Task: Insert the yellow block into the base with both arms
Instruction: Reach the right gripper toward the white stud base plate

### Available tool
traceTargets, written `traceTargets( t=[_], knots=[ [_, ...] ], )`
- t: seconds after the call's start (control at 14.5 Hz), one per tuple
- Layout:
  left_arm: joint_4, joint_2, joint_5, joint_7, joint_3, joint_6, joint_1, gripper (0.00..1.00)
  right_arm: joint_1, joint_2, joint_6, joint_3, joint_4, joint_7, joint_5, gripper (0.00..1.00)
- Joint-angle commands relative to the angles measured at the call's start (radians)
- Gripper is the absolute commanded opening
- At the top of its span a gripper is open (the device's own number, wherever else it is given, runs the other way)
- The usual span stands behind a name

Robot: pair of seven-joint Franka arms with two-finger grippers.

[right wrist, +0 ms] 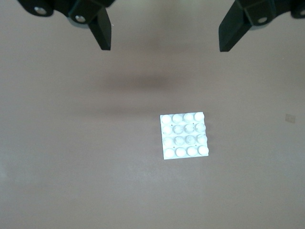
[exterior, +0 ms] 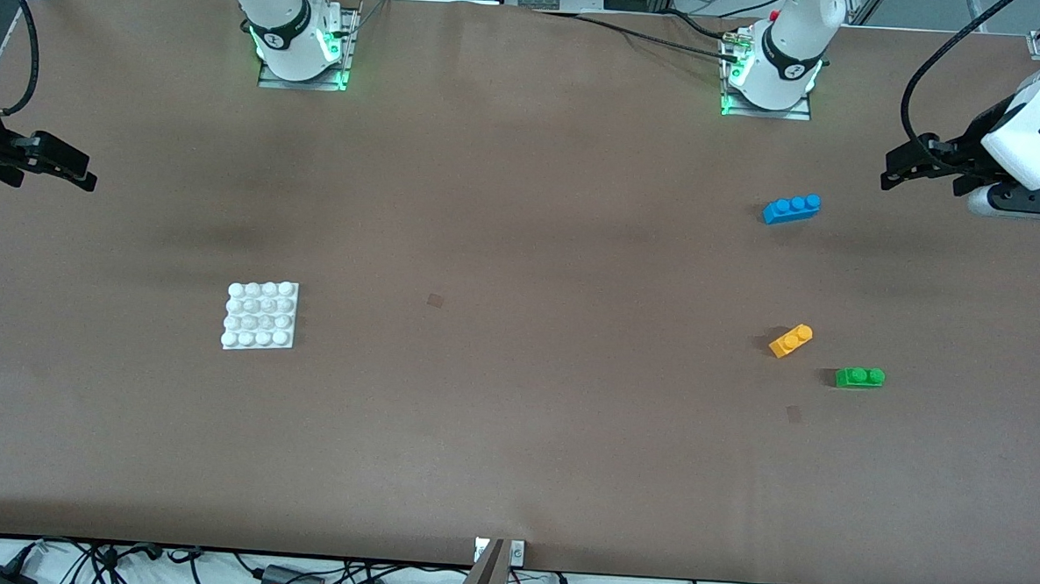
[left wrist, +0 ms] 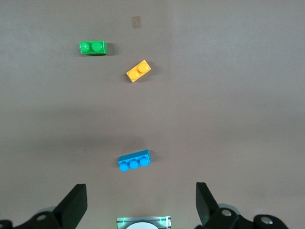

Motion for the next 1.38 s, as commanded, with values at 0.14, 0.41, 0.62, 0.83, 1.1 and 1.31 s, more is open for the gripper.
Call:
traceTargets(
  t=[0.14,0.41,0.62,0.83,1.1,1.31],
  knots=[
    [0.012,0.008,-0.020,0.007,0.003,-0.012,0.003,1.00,0.002,-0.002,-0.015,0.003,0.014,0.005,0.003,1.00],
    [0.012,0.008,-0.022,0.007,0.003,-0.017,0.002,1.00,0.002,0.004,-0.018,0.005,0.013,0.008,0.005,1.00],
    [0.012,0.008,-0.022,0.005,0.003,-0.017,0.002,1.00,0.002,0.028,-0.023,0.005,-0.012,0.019,0.008,1.00],
    [0.012,0.008,-0.022,-0.001,0.001,-0.017,-0.003,1.00,0.002,0.109,-0.024,0.006,-0.030,0.022,0.009,1.00],
    [0.013,0.008,-0.022,-0.001,0.001,-0.017,-0.003,1.00,0.012,0.275,0.103,0.008,-0.032,0.024,0.025,1.00],
    [0.038,0.023,-0.022,0.002,0.001,-0.019,-0.004,1.00,0.021,0.389,0.259,0.008,-0.032,0.024,0.060,1.00]
  ],
)
